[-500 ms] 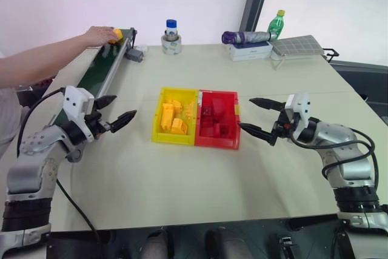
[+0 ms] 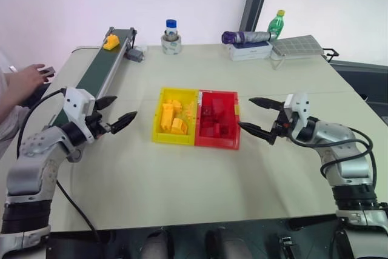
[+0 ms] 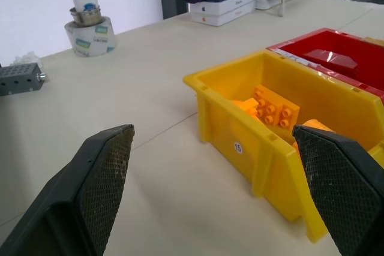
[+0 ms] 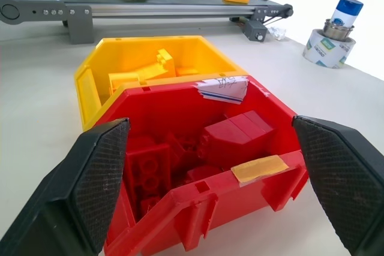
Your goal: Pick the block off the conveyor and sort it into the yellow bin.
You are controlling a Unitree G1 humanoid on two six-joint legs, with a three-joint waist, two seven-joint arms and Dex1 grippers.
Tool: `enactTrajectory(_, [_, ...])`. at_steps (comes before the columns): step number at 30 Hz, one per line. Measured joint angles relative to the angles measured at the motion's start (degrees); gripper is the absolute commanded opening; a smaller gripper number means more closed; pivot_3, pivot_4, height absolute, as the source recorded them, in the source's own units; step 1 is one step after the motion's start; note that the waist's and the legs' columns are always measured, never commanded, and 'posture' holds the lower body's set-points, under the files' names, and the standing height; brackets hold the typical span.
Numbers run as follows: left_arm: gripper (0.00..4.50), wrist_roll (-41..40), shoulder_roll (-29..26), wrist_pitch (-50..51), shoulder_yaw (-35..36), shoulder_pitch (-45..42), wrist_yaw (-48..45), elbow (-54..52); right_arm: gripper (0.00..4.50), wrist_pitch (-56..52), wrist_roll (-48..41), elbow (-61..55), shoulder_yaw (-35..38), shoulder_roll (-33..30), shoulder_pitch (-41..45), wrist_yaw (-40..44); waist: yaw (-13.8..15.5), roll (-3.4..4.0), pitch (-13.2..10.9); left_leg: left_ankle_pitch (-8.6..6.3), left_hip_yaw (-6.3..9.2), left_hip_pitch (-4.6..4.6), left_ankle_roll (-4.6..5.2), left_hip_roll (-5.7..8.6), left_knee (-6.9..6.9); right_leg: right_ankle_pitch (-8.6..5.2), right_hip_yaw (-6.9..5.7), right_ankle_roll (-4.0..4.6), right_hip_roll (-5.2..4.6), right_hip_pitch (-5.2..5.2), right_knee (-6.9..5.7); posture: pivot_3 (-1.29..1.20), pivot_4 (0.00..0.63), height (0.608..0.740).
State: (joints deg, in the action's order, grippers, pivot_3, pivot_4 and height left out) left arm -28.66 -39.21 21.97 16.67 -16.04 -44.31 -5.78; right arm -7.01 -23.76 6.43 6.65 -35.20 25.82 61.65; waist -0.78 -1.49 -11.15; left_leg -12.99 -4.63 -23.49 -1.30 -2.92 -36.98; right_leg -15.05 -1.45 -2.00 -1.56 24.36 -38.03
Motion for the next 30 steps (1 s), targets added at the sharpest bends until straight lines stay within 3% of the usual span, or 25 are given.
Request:
enactTrajectory(11, [4.46, 2.39, 4.56, -3.24, 5.84, 8.98, 10.72, -6.92, 4.5, 0.14, 0.07, 0.6, -0.63, 0.32, 0.26, 1.01, 0.0, 0.0, 0.0, -0.01, 0.0, 0.0, 0.0, -0.02, 0.02, -0.03, 0.02, 0.06, -0.01, 0.01, 0.02, 0.0, 0.15, 0.74])
enactTrajectory(21, [4.46, -1.98, 8.25, -0.28, 20.76, 16.26, 21.91, -10.07, 4.5, 1.23, 0.34, 2.0, -0.82, 0.42, 1.22, 1.82, 0.07, 0.0, 0.0, -0.01, -0.02, 0.0, 0.01, -0.02, 0.0, -0.06, 0.02, 0.13, -0.04, 0.02, 0.04, 0.0, 0.15, 0.74])
enactTrajectory(30, [4.46, -3.22, 8.55, -0.03, 21.31, 17.73, 22.52, -8.75, 4.5, 1.41, 0.48, 2.86, -1.47, 0.52, 2.52, 2.11, 0.12, -0.01, 0.0, -0.02, -0.03, 0.0, 0.0, -0.03, 0.02, -0.08, 0.02, 0.17, -0.05, 0.02, 0.06, 0.0, 0.15, 0.74])
